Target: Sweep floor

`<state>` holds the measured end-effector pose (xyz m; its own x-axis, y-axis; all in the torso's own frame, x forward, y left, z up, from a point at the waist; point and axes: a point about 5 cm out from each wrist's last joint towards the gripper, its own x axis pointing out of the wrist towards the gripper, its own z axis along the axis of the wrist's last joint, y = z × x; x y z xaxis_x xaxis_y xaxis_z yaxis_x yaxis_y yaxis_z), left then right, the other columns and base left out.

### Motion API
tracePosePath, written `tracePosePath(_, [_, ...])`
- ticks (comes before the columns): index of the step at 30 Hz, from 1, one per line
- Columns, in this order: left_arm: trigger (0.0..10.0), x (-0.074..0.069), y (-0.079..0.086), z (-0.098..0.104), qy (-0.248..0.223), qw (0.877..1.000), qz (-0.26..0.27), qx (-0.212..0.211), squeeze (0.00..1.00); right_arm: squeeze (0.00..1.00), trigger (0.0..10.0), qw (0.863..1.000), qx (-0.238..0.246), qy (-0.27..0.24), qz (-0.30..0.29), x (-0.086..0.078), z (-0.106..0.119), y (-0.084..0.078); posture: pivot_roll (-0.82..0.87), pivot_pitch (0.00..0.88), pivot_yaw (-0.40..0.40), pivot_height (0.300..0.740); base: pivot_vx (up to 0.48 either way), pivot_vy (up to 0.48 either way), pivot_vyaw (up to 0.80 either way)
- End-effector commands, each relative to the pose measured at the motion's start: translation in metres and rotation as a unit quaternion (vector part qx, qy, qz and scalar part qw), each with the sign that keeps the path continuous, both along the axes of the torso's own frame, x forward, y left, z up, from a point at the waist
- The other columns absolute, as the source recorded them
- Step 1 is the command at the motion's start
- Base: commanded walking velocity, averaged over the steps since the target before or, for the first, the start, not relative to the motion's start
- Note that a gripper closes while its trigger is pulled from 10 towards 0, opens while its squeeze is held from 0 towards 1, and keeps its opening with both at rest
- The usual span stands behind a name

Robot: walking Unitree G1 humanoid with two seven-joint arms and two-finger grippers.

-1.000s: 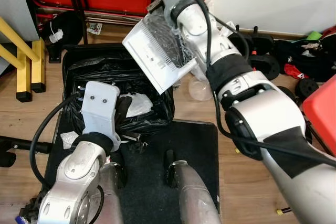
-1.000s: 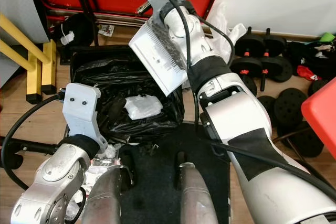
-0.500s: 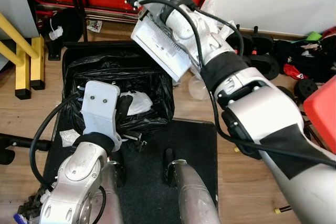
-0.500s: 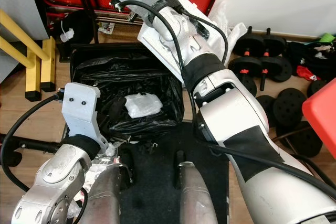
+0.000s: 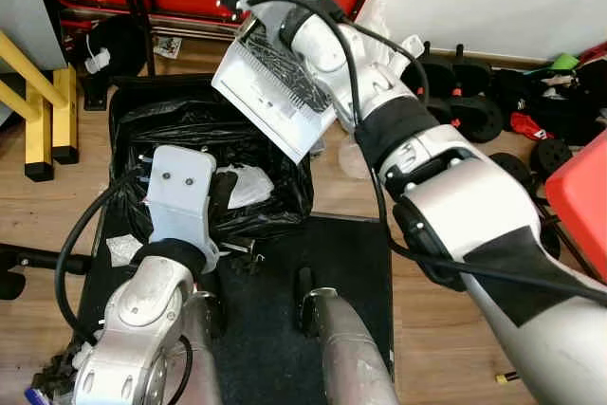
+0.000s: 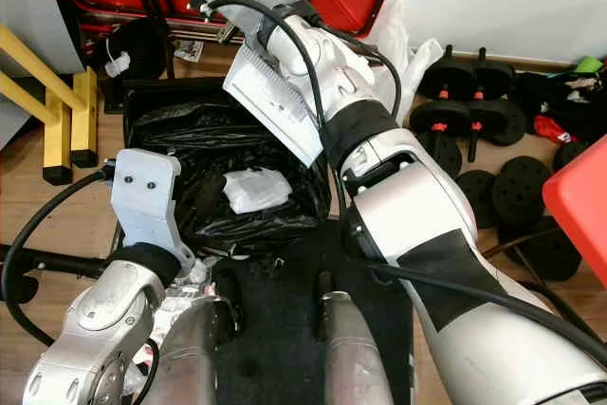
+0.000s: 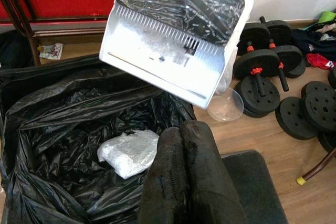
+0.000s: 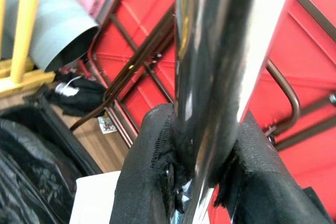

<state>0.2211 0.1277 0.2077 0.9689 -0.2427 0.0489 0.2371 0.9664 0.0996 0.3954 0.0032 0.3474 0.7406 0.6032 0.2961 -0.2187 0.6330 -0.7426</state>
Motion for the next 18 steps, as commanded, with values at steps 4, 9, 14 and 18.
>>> tracePosePath(4, [10.0, -0.0018, 0.0011, -0.0051, 0.013, 0.999, 0.029, -0.002, 0.00, 0.00, 10.0, 0.998, -0.032, -0.059, 0.021, -0.0089, 0.0109, 0.0116, -0.12, 0.477, -0.217, 0.740, 0.000, 0.000, 0.00])
tracePosePath(9, [10.0, -0.0016, 0.0009, -0.0050, 0.012, 0.999, 0.030, -0.001, 0.00, 0.00, 10.0, 0.996, -0.058, -0.069, 0.019, -0.0093, 0.0090, 0.0136, -0.12, 0.477, -0.218, 0.740, 0.000, 0.000, 0.00])
tracePosePath(14, [10.0, -0.0015, 0.0010, -0.0049, 0.012, 0.999, 0.031, -0.002, 0.00, 0.00, 10.0, 0.997, -0.048, -0.062, 0.025, -0.0097, 0.0088, 0.0144, -0.12, 0.477, -0.218, 0.740, 0.000, 0.000, 0.00])
tracePosePath(18, [10.0, -0.0014, 0.0010, -0.0050, 0.012, 0.999, 0.031, -0.002, 0.00, 0.00, 10.0, 0.998, -0.030, -0.048, 0.032, -0.0097, 0.0086, 0.0144, -0.12, 0.477, -0.218, 0.740, 0.000, 0.000, 0.00])
